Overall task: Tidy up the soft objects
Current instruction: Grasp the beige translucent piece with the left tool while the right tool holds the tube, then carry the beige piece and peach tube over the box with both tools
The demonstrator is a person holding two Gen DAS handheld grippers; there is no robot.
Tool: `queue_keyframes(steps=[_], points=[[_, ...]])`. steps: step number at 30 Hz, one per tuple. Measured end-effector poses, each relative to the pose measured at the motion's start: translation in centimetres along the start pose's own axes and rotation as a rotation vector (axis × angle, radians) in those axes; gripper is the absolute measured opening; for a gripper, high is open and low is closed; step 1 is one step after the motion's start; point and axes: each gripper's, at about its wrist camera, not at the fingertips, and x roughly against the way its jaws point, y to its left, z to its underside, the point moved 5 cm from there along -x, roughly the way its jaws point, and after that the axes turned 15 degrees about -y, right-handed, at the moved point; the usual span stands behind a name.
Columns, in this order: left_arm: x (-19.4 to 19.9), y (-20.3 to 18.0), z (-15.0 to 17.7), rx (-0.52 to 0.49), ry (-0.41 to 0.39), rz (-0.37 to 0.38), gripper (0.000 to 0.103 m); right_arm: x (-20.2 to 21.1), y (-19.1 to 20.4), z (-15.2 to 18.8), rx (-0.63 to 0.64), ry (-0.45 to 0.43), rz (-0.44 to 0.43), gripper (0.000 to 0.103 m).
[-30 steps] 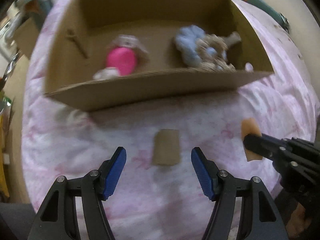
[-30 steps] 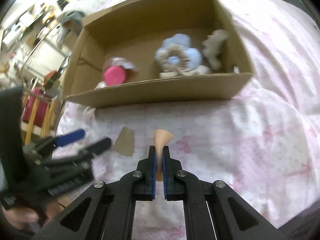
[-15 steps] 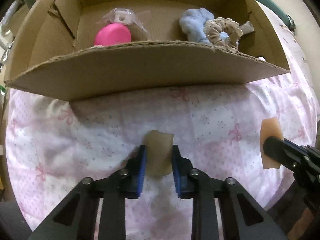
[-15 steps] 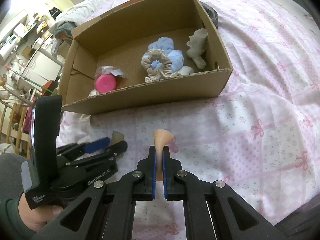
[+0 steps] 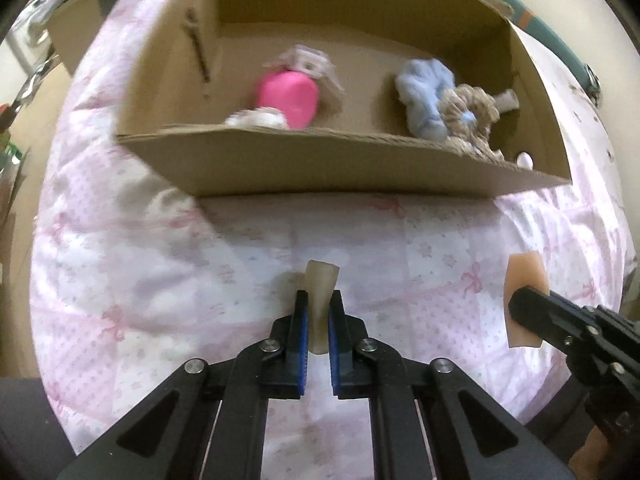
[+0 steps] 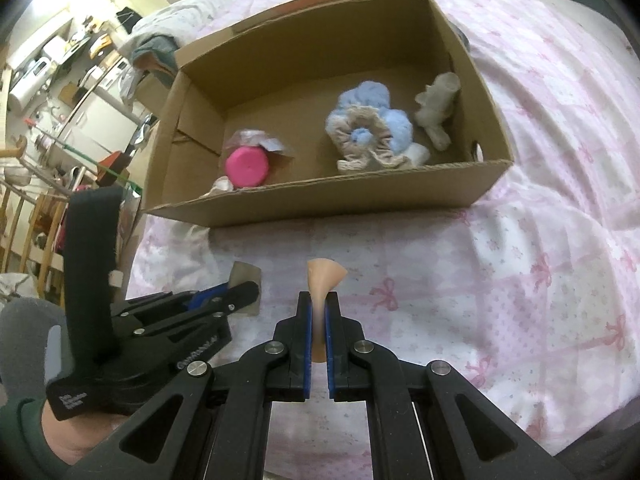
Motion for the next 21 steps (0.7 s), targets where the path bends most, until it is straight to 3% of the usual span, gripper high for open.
queue_keyframes(steps=[21], points=[[5.3,1.8,1.6,0.026,-0.101,-0.119,0.008,1.2,1.3,-0.1,0.015,-0.028,-0.056,0.007]])
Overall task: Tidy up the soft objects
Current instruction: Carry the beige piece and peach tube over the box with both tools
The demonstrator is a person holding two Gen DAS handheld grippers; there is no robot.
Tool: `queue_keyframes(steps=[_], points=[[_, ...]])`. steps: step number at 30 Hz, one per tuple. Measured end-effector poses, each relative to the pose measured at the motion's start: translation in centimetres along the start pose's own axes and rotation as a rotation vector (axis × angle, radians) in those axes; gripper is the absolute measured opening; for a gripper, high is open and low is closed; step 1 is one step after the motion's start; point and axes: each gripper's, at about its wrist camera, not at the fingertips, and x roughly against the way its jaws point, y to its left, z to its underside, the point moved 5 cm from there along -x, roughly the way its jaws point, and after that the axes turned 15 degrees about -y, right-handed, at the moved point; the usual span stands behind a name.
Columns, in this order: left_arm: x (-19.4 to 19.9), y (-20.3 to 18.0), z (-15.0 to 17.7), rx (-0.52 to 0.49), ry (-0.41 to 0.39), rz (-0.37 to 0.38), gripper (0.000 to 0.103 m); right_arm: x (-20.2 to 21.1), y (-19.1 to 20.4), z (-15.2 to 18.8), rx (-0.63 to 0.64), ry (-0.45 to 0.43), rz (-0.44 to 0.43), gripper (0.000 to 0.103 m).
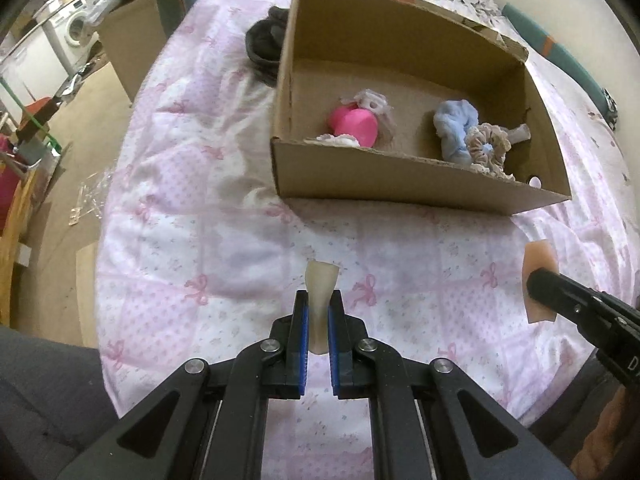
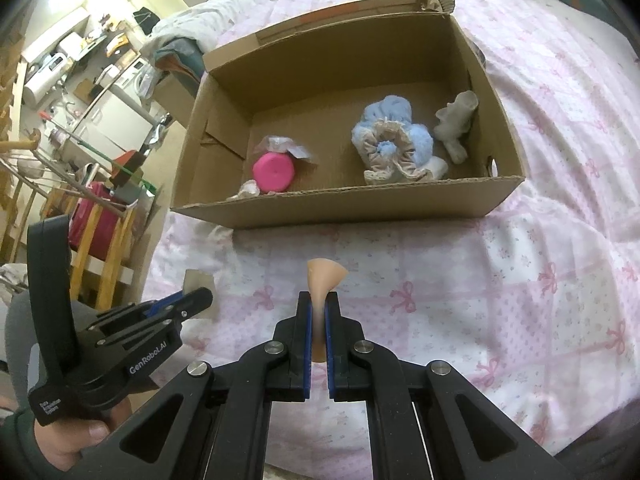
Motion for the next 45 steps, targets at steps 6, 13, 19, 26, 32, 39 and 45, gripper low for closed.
queue_keyframes(steps=[6,13,19,26,32,39,45], points=[[1.9,0.1,-1.3,-0.004,-0.044,-0.014,0.008,0.8,0.2,-0.3,-0.007,-0.021,-0.022,0.007],[3.7,0.4,-3.9,0.001,-0.088,-0.017,0.008,1.9,0.8,-1.6,-0.018,-0.073,-0.057,0.007],[5.0,-0.3,-6.8,-0.014,-0.141,0.011,0.008,3.4,1.2,-3.5,-0.052,-0.106,-0.085,0.007],[5.6,-1.7,-11.0,-0.046,-0.205,0.04,0.008,5.4,1.3,-7.4,-0.042,-0.18,-0.105,0.007],[3.9,-2.2,-13.5,-0.076,-0.227,0.033,0.008,5.4,0.0,-10.8,-0.084,-0.221,-0.126,0.007],[1.2,-3.2,-15.6,-0.1,-0.233,0.033,0.009,3.0,-1.9,-13.6,-0.119,-0.248,-0.121,0.007],[-1.7,-3.0,-14.6,-0.115,-0.29,0.031,0.009,-0.1,-5.1,-12.7,-0.248,-0.235,-0.15,0.007]])
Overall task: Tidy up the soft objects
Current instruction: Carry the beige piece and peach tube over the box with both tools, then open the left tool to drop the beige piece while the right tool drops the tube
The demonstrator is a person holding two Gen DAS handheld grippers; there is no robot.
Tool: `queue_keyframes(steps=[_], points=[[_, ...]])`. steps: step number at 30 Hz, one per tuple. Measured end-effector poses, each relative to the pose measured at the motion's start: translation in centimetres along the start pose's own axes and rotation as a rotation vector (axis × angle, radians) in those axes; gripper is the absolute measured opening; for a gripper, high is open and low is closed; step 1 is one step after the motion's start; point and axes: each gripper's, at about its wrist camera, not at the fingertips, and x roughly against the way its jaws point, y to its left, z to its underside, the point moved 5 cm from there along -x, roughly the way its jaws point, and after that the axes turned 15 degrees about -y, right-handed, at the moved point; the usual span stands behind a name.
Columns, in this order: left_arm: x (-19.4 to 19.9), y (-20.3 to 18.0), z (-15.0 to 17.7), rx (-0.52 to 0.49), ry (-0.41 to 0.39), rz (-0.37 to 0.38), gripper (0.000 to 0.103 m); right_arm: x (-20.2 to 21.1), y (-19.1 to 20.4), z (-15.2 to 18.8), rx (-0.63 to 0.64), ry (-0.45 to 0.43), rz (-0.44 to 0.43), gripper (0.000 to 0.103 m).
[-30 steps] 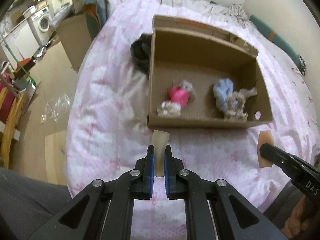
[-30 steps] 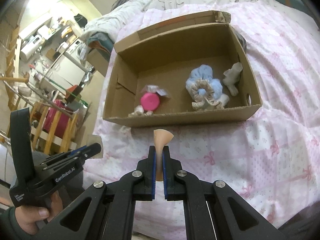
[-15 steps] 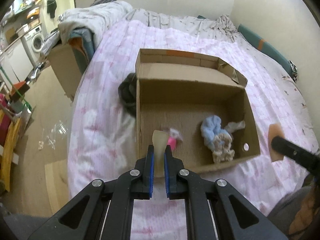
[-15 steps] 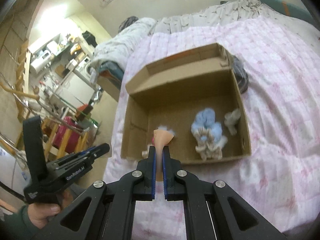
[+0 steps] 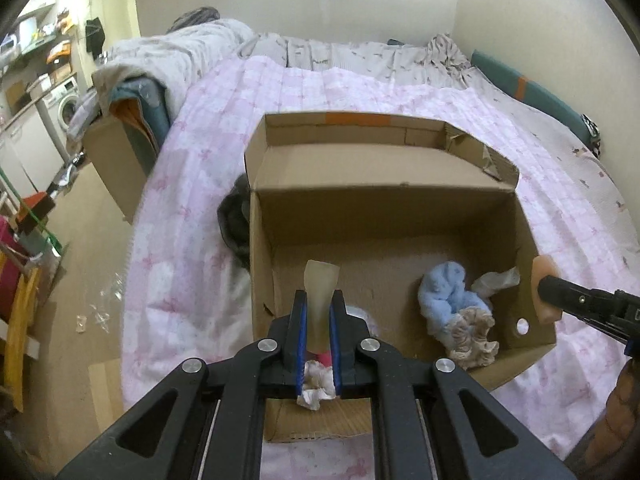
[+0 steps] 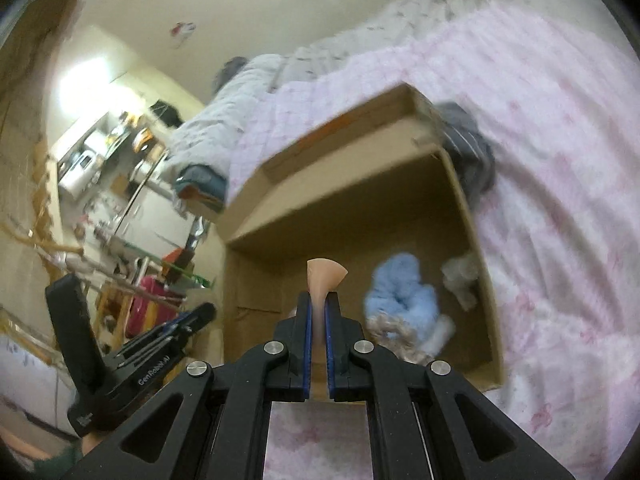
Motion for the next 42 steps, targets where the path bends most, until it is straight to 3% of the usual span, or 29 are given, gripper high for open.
queue_keyframes(steps=[6,8,12,18,25,29,31,33,40,42], points=[[-0.7,-1.1,0.5,-0.009,0.006,0.05,0.012,-1.5,-1.5,1.3,0.001,0.043,0.053,0.007],[-1.2,-1.4,0.8,0.016,0.034,0.085,0.012,-1.8,-1.3,1.5,0.015,0.057,0.051,0.007],[-2.4,-1.8,1.6,0.024,0.097,0.081,0.012,-2.5,-0.6,1.7,0.041,0.07,0.043,0.007],[-2.4,-3.3,1.9,0.005,0.119,0.133,0.016,-4.4,-0.5,3.2,0.074,0.138,0.075,0.008],[-2.1,-4.8,2.5,-0.025,0.148,0.181,0.028,-5.6,-0.3,4.1,0.089,0.176,0.085,0.008],[-2.4,-4.9,2.8,-0.032,0.163,0.176,0.036,-5.6,-0.4,4.3,0.087,0.183,0.09,0.008],[-2.3,-4.7,2.8,-0.025,0.155,0.168,0.052,-5.7,-0.3,4.3,0.083,0.181,0.089,0.008],[-2.1,-4.5,2.6,-0.031,0.135,0.144,0.06,-5.6,-0.4,4.3,0.08,0.182,0.088,0.008],[-1.4,-4.1,1.8,-0.071,0.078,0.083,0.066,-5.3,-0.3,4.2,0.074,0.18,0.084,0.008],[-1.2,-3.5,1.5,-0.08,0.06,0.029,0.066,-5.2,-0.2,4.0,0.076,0.17,0.078,0.008]])
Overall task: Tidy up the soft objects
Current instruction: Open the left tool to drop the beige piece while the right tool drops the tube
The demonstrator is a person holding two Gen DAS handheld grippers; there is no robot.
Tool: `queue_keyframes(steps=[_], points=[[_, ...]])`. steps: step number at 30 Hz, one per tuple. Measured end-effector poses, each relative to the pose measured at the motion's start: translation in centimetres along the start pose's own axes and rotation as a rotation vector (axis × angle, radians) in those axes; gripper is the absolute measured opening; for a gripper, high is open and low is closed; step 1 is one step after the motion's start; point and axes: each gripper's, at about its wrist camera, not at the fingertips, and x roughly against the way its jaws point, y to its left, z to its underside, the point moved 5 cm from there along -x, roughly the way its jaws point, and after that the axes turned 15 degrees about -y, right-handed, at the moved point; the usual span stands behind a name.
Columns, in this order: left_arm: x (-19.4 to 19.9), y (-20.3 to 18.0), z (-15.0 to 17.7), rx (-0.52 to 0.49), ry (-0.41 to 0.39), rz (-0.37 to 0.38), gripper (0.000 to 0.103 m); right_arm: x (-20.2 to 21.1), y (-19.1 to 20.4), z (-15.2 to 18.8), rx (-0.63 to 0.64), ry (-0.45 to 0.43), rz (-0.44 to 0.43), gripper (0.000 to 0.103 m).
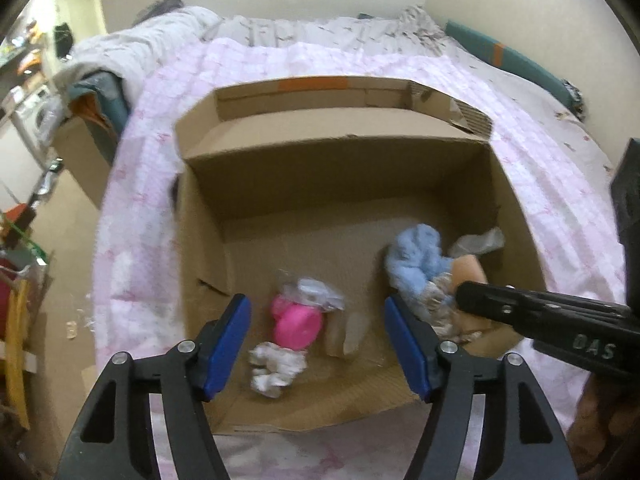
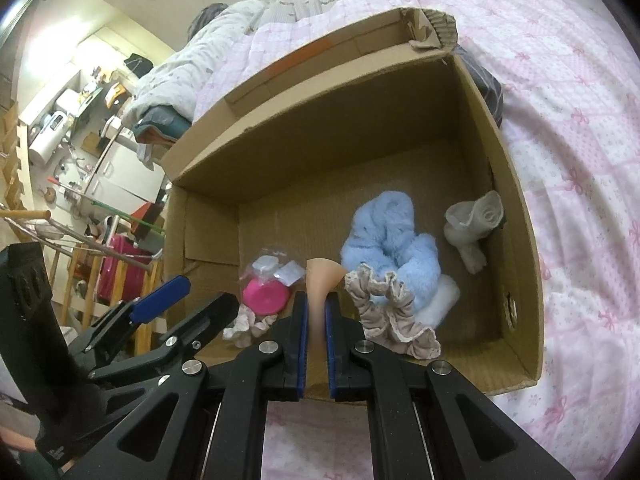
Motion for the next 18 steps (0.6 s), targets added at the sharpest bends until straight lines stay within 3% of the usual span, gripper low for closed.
queue_keyframes(steps=[2,5,6,7,9,15,17,18], points=[[0.3,0.6,-0.3,-0.002,-0.018,-0.05,0.066,0.2,0.0,-0.1,-0.001,-0.01,-0.003,0.011],[1.4,1.4,-1.0,0.017,-0.067,-0.072,0.066,0.6,-0.2,-0.6,-0.025,-0.039,-0.015,0.027],[1.9,1.7,-1.3,0.023,-0.088,-0.081,0.066,0.9,-0.1,-0.9,-0.021,-0.062,-0.014,0.035],[2.3,1.9,-1.5,0.029,-0.1,-0.09,0.066,1.3,-0.1,-1.2,-0.014,-0.08,-0.011,0.055],[3.2,2.5,-2.0,0.048,-0.128,-0.094,0.066,2.1,0.0,-1.8,-0.012,-0.13,-0.011,0.078],[5.8,3.5,-2.6,0.058,-0.192,-0.121,0.066,4.0,1.0,-2.2,0.029,-0.199,-0.006,0.079],[6.7,3.9,-2.6,0.068,-0.209,-0.127,0.066,4.9,1.5,-2.3,0.066,-0.23,0.003,0.085],[7.1,4.2,-2.7,0.075,-0.214,-0.131,0.066,5.5,1.9,-2.4,0.084,-0.25,0.004,0.094]])
